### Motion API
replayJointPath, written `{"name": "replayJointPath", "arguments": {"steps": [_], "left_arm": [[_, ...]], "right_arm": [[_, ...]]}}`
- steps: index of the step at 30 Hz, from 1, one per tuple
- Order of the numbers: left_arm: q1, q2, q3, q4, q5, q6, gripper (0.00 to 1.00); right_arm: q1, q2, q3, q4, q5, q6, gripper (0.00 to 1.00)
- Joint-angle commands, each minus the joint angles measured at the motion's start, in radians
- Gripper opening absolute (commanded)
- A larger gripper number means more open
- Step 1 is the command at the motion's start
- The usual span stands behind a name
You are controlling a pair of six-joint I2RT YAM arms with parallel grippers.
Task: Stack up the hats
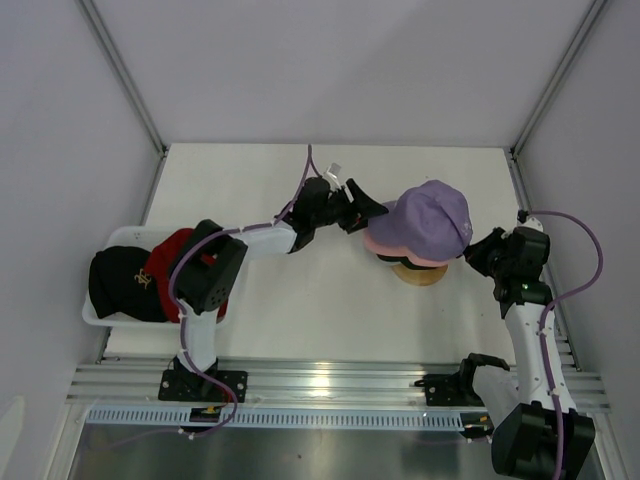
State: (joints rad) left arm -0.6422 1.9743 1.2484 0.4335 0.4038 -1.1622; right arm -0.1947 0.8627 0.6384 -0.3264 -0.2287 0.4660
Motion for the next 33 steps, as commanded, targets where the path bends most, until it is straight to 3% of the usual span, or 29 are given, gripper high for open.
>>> {"name": "replayJointPath", "arguments": {"steps": [1, 2, 4, 5, 6, 14, 25, 33], "left_arm": [[-0.005, 0.011, -0.029, 0.105, 0.004, -0.065, 0.65], [-0.005, 0.014, -0.029, 0.114, 0.001, -0.067, 0.51], [-0.007, 0.012, -0.026, 0.119, -0.002, -0.065, 0.33], [-0.007, 0.009, -0.027, 0.111, -0.011, -0.062, 0.08], [-0.007, 0.003, -0.030, 0.102, -0.017, -0.054, 0.01], [-0.007, -0.117, -0.079, -0.030, -0.126, 0.099, 0.01], [-0.025, -0.060, -0.170, -0.121, -0.233, 0.151, 0.01], [-0.050, -0.049, -0.112, -0.344, -0.376, 0.251, 0.01]], "right_arm": [[-0.006, 0.007, -0.025, -0.026, 0.011, -0.030, 0.00], [-0.006, 0.009, -0.025, -0.026, 0.009, -0.029, 0.00], [-0.006, 0.010, -0.025, -0.026, 0.009, -0.029, 0.00], [-0.006, 0.010, -0.023, -0.025, 0.009, -0.027, 0.00], [-0.006, 0.009, -0.019, -0.028, 0.014, -0.027, 0.00], [-0.006, -0.021, -0.003, -0.048, 0.031, -0.029, 0.00], [-0.006, -0.007, -0.005, -0.074, 0.057, -0.040, 0.00], [-0.006, 0.016, -0.016, -0.074, 0.071, -0.035, 0.00]]}}
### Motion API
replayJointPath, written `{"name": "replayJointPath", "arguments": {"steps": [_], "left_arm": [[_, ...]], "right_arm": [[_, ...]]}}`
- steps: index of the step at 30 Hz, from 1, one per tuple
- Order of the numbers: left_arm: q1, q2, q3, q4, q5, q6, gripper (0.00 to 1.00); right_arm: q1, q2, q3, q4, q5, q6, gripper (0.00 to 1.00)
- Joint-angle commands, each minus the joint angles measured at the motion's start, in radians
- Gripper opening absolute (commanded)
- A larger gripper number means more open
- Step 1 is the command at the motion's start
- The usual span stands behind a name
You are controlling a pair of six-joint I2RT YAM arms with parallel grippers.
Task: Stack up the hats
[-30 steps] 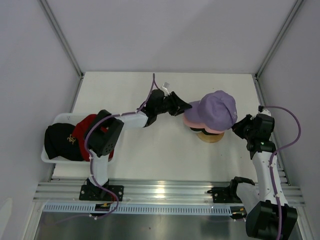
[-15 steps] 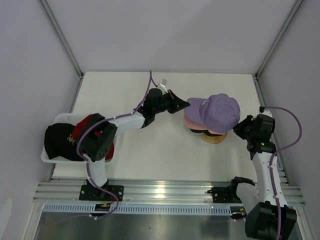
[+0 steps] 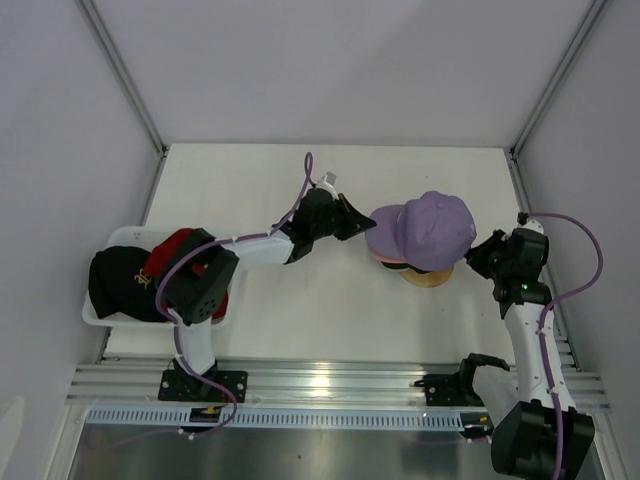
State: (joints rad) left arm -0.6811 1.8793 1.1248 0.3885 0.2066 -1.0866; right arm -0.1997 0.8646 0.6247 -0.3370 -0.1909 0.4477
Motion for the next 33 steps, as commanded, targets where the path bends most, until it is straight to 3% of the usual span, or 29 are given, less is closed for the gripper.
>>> {"name": "replayJointPath", "arguments": {"steps": [1, 6, 12, 18, 20, 21, 23, 24, 26, 27, 30, 33], "left_arm": [[-0.021, 0.049, 0.036, -0.325, -0.199, 0.189, 0.01], [-0.054, 0.090, 0.095, -0.381, -0.251, 0.228, 0.01], [-0.074, 0.115, 0.138, -0.450, -0.265, 0.252, 0.01], [-0.074, 0.066, 0.118, -0.479, -0.302, 0.269, 0.03], [-0.074, 0.038, 0.107, -0.494, -0.323, 0.278, 0.12], [-0.072, 0.026, 0.104, -0.494, -0.331, 0.281, 0.22], [-0.072, -0.017, 0.082, -0.494, -0.360, 0.303, 0.35], [-0.071, -0.034, 0.075, -0.494, -0.371, 0.315, 0.49], [-0.066, -0.083, 0.073, -0.499, -0.401, 0.355, 0.64], [-0.057, -0.101, 0.076, -0.511, -0.407, 0.370, 0.77], [-0.023, -0.188, 0.079, -0.537, -0.429, 0.421, 0.91], [0.024, -0.325, 0.056, -0.563, -0.444, 0.470, 0.93]], "right_arm": [[-0.001, 0.017, -0.002, -0.063, 0.033, -0.020, 0.00], [-0.001, 0.028, -0.005, -0.060, 0.044, -0.017, 0.02], [-0.001, 0.033, 0.016, -0.088, 0.047, -0.020, 0.12], [-0.001, -0.001, 0.165, -0.215, 0.074, -0.041, 0.45], [-0.001, -0.003, 0.254, -0.259, 0.100, -0.055, 0.55], [-0.001, -0.001, 0.283, -0.310, 0.116, -0.058, 0.63], [-0.001, -0.003, 0.340, -0.352, 0.154, -0.067, 0.69], [-0.001, -0.003, 0.389, -0.388, 0.165, -0.067, 0.75], [-0.001, -0.003, 0.437, -0.421, 0.191, -0.069, 0.79], [-0.001, -0.001, 0.478, -0.447, 0.191, -0.072, 0.83], [-0.001, -0.012, 0.523, -0.456, 0.226, -0.092, 0.85], [-0.001, -0.035, 0.552, -0.410, 0.159, -0.118, 0.89]]}}
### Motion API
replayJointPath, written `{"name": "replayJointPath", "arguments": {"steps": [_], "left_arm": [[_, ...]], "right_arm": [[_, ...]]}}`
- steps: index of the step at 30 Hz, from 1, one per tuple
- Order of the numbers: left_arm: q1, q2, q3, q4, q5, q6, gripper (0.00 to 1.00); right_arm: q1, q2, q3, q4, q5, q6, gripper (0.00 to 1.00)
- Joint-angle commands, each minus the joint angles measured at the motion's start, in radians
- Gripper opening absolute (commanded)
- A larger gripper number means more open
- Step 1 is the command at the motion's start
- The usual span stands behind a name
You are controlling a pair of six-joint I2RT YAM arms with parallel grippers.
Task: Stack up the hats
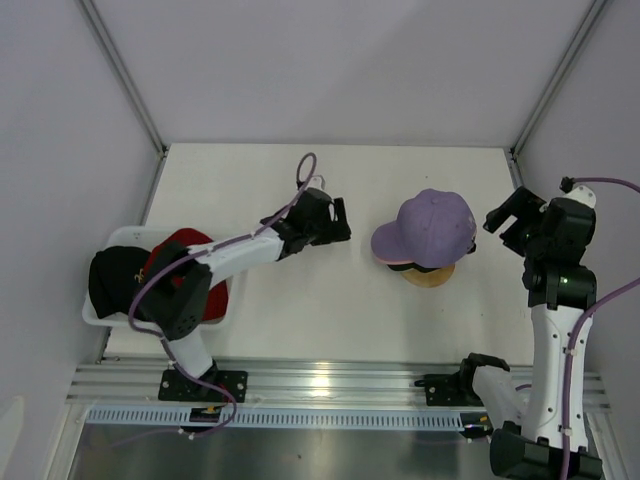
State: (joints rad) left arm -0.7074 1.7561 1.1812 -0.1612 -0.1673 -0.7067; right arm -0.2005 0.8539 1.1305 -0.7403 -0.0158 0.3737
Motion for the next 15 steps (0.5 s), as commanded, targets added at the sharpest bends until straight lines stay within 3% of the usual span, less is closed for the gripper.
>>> {"name": "replayJointPath", "arguments": {"steps": [1, 3, 7, 15], "left_arm": [[0.063, -0.242, -0.006, -0.020, -0.075, 0.125, 0.93], [0.104, -0.361, -0.014, -0.073, -0.109, 0.160, 0.99], [0.192, -0.536, 0.012, -0.256, -0.233, 0.223, 1.00], [0.460, -0.843, -0.171, -0.579, -0.445, 0.054, 1.00]], "right_arm": [[0.000, -0.029, 0.055, 0.011, -0.088, -0.050, 0.91], [0.000, -0.035, 0.055, 0.091, -0.172, -0.056, 0.96], [0.030, -0.004, 0.045, 0.208, -0.360, -0.024, 0.98], [0.344, 0.091, -0.020, 0.383, -0.214, -0.027, 0.99]]}}
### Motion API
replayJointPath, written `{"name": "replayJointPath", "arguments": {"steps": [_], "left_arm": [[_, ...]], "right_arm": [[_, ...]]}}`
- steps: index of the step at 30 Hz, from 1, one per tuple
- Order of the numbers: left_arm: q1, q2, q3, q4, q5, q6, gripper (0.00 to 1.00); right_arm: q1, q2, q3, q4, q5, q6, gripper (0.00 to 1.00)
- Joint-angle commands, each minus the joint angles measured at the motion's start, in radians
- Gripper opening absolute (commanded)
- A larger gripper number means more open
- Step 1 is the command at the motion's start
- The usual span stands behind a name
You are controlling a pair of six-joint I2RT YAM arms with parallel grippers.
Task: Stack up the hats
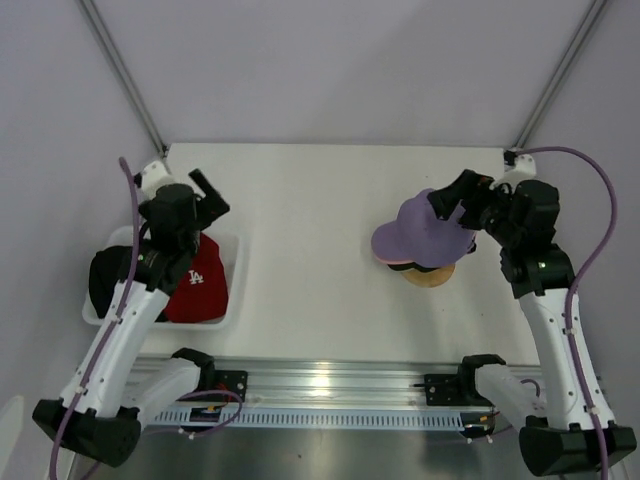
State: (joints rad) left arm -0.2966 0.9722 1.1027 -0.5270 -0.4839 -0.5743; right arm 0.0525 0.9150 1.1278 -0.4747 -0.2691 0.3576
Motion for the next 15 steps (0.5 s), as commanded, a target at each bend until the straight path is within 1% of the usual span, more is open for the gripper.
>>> {"name": "replayJointPath", "arguments": {"steps": [1, 2, 3, 4, 5, 6, 8, 11, 15], "left_arm": [[0.062, -0.082, -0.116, -0.240, -0.155, -0.160, 1.00], [0.076, -0.113, -0.171, -0.263, -0.195, -0.203, 0.99], [0.105, -0.122, -0.188, -0.304, -0.208, -0.247, 1.00], [0.122, -0.128, -0.204, -0.310, -0.217, -0.303, 1.00], [0.140, -0.130, -0.254, -0.304, -0.205, -0.306, 0.99], [0.180, -0.118, -0.268, -0.262, -0.181, -0.293, 1.00], [0.201, -0.086, -0.286, -0.255, -0.145, -0.291, 0.99], [0.201, 0.003, -0.303, -0.245, -0.133, -0.294, 1.00], [0.201, 0.101, -0.320, -0.180, -0.125, -0.279, 0.98]], "right_arm": [[0.111, 0.044, -0.022, 0.129, 0.051, -0.011, 1.00], [0.134, 0.074, -0.025, 0.148, 0.048, -0.011, 1.00], [0.139, 0.091, -0.025, 0.156, 0.044, -0.006, 0.99], [0.141, 0.107, -0.025, 0.162, 0.025, 0.000, 0.99], [0.142, 0.129, -0.026, 0.175, 0.018, 0.004, 1.00], [0.142, 0.139, -0.029, 0.186, 0.007, 0.009, 1.00], [0.144, 0.153, -0.033, 0.200, -0.007, 0.007, 1.00], [0.145, 0.160, -0.033, 0.206, -0.001, 0.001, 0.99], [0.145, 0.154, -0.039, 0.212, 0.022, -0.005, 0.99]]}}
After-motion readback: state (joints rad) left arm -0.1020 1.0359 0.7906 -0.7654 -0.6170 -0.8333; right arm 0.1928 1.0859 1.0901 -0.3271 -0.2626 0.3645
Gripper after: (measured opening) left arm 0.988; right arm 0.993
